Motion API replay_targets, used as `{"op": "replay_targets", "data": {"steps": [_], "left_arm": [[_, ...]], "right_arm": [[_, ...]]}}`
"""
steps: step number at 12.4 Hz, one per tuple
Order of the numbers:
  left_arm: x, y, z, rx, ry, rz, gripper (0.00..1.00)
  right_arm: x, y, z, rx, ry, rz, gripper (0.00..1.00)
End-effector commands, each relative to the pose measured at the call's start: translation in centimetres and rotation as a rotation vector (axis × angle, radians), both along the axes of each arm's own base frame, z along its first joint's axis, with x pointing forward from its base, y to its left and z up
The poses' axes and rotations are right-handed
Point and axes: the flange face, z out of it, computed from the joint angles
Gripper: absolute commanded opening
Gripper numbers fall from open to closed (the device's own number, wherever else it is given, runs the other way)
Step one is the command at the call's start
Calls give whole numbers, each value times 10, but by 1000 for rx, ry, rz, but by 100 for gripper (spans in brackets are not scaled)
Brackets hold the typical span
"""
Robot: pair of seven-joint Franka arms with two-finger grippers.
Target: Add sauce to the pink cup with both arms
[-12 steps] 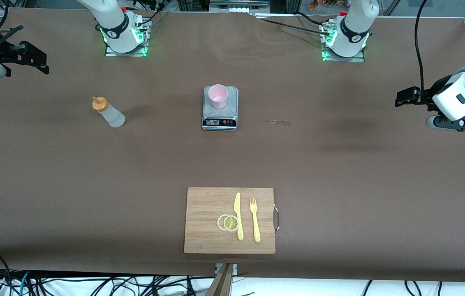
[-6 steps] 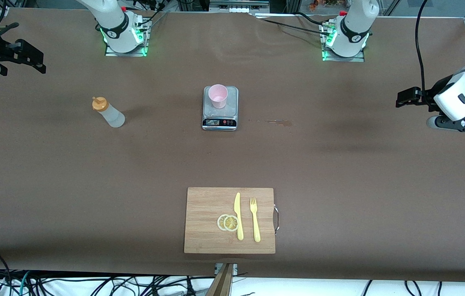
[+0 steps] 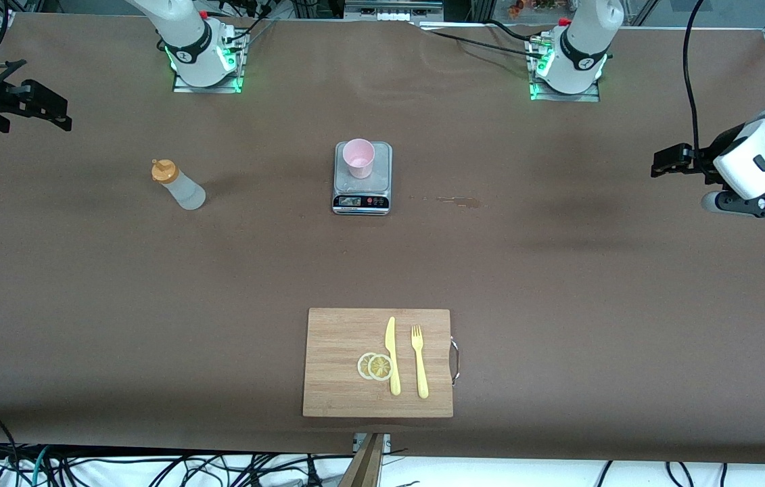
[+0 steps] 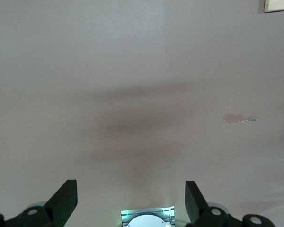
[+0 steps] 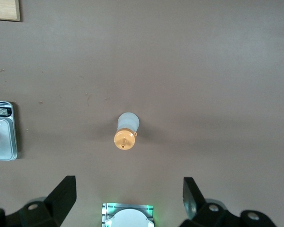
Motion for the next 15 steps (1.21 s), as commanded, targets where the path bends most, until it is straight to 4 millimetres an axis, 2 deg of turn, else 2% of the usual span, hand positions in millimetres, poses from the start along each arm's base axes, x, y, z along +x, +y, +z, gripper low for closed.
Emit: {"op": "replay_targets", "data": {"steps": [1,5,8,15], "left_arm": [[6,2,5,9,-1,-21,100],[7,6,8,11,-10,-18,100],[10,3,4,10,-4,-23,100],[14,-1,11,9,-21,-26,100]], "right_arm": [[1,-2,9,-7,-10,-5,100],[0,-2,9,-8,-6,-8,100],[0,-1,9,-6,-4,-8,100],[0,-2,9,-1,-4,-8,100]]}}
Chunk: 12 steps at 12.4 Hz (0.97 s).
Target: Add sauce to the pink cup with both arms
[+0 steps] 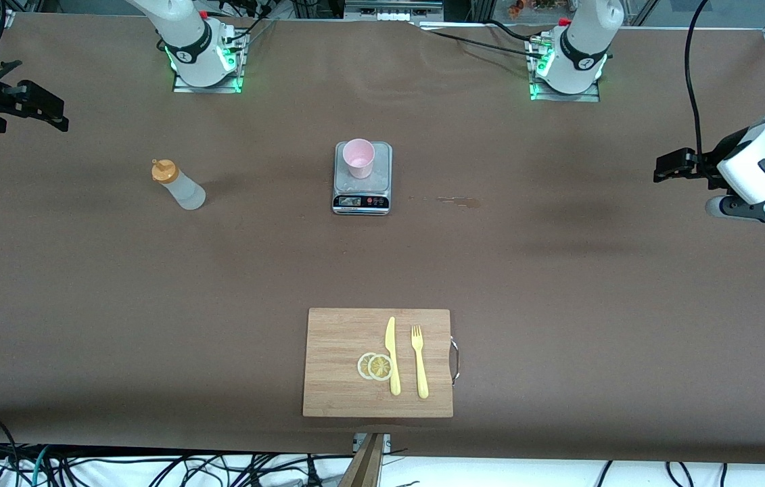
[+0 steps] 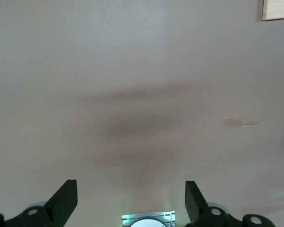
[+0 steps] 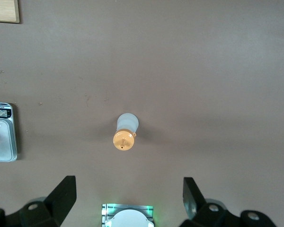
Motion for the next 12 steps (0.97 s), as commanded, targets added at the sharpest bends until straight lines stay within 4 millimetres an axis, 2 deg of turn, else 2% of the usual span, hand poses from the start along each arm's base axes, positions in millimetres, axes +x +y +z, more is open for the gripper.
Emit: {"op": "replay_targets", "data": {"steps": [1,12], "left_arm": [[5,1,5,6,-3,-24,100],[7,5,2,-9,3,-9,100]], "right_arm": [[0,0,7,-2,0,-5,100],[0,0,6,2,-1,-4,100]]}}
